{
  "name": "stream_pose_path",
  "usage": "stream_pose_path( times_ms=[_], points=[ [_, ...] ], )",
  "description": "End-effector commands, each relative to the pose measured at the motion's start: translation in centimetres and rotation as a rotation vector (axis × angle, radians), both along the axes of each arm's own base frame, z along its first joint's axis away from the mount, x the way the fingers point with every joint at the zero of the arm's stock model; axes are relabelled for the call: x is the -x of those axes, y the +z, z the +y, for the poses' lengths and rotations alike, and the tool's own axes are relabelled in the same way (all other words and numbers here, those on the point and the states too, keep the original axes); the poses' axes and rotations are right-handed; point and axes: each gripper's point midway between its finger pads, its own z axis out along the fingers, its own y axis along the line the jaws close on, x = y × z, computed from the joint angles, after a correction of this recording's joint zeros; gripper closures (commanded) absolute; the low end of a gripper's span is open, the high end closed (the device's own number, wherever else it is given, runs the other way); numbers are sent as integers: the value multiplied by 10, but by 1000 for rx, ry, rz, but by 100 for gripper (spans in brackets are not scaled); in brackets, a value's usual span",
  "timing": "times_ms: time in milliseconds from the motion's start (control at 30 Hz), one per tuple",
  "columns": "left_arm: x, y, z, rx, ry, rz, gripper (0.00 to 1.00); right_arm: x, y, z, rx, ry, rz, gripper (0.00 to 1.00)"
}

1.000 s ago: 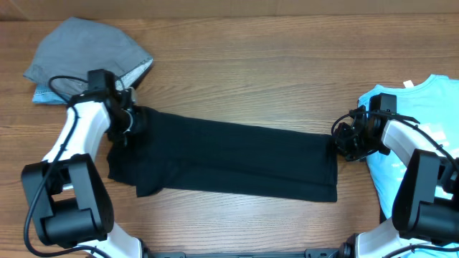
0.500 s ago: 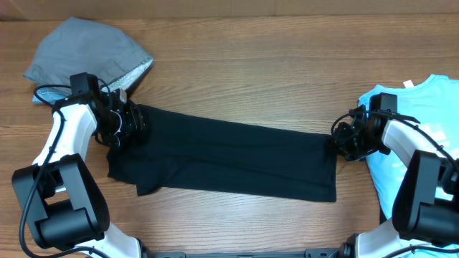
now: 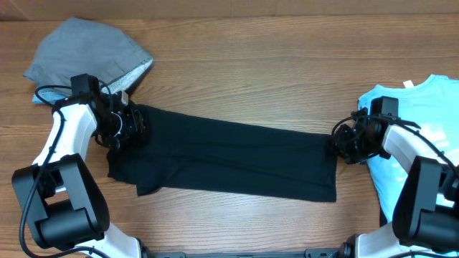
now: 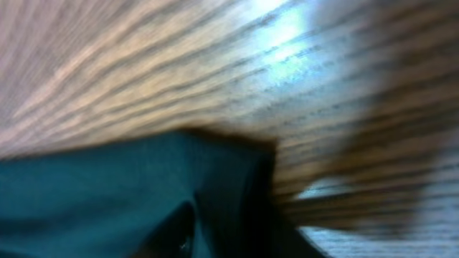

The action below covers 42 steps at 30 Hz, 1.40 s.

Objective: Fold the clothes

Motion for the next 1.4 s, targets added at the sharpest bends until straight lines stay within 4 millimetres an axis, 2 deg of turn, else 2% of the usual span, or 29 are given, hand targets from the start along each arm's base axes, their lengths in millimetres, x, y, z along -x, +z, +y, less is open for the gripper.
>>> stream_pose_path(
  times_ms=[0, 100, 233, 267, 300, 333, 433, 567, 667, 733, 767, 800, 867, 933, 1167, 1367],
  points=[
    [-4, 12, 5, -22, -15, -41, 41, 39, -37, -2, 62, -2, 151, 78],
    [-4, 12, 6, -22, -15, -40, 41, 41, -39, -10, 111, -53, 178, 86],
    [-3, 11, 5, -22, -20, -38, 42, 41, -41, -18, 154, -97, 192, 88],
    [-3, 12, 5, -23, -22, -40, 42, 39, -40, -19, 153, -95, 183, 80],
    [-3, 12, 5, -23, -22, -40, 42, 37, -39, -19, 154, -82, 175, 60],
    [-3, 12, 5, -23, -22, -40, 41, 34, -35, -20, 156, -76, 170, 48],
    [-3, 12, 6, -23, -21, -41, 41, 20, -18, -24, 161, -80, 141, 43],
    [-3, 12, 6, -23, -22, -41, 40, 0, 19, -33, 176, -104, 76, 41],
    [-3, 12, 5, -23, -22, -40, 40, -6, 40, -38, 183, -125, 45, 41],
    [-3, 12, 5, -23, -22, -40, 40, -7, 50, -41, 187, -156, 40, 44],
    [-3, 12, 5, -23, -22, -40, 40, -8, 52, -40, 179, -158, 34, 49],
    [-3, 12, 5, -23, -22, -40, 40, -6, 53, -38, 168, -155, 36, 56],
    [-3, 12, 6, -23, -22, -41, 40, -3, 53, -33, 142, -146, 51, 79],
    [-3, 12, 5, -23, -22, -40, 40, 4, 52, -27, 133, -130, 77, 90],
    [-3, 11, 5, -23, -22, -40, 39, 23, 49, -13, 114, -96, 155, 94],
    [-3, 11, 5, -23, -21, -40, 39, 39, 25, -7, 102, -125, 190, 95]
  ],
)
